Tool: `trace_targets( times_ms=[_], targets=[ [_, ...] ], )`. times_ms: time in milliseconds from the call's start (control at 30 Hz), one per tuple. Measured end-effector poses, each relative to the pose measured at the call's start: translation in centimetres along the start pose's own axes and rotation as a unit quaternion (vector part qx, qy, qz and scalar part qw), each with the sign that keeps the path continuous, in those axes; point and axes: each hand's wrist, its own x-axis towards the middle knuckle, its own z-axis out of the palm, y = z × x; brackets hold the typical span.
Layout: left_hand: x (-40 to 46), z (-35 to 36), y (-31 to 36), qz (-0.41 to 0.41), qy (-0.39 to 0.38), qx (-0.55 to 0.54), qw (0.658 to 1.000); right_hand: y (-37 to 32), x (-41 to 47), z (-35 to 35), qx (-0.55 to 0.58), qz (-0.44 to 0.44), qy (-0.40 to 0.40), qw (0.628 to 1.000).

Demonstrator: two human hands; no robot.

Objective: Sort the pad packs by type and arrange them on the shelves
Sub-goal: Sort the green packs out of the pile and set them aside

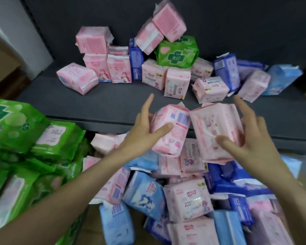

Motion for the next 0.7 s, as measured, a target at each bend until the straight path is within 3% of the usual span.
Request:
trace_targets(
  times_ms=[133, 267, 367, 567, 700],
  targets=[
    [0.1, 2.1, -0.7, 0.041, -0.078, 0.178, 0.980, 0.9, -2.2, 0.2, -0.027, -0.035, -0.019, 0.999],
    [-0.6, 3.5, -1.0, 0.085, -0.102, 0.297, 0.945, 1.7, -2.5, 0.7, -0.013, -0.046, 0.032, 0.998],
    [-1.5, 4.0, -1.1, 0.125, -0.130, 0.336, 0.925, 2.1, -1.9, 0.4, -0.002, -0.041, 0.051, 0.998],
    [-4.1, 4.4, -2.3, 0.185, -0.203, 0.357, 0.893, 2.9, -2.3, 3.1, -0.020, -0.013, -0.015, 1.000],
    [-5.0, 4.7, -2.5, 0.224, -0.253, 0.362, 0.869, 3.1, -1.8, 4.3, -0.029, -0.044, 0.043, 0.998]
  ],
)
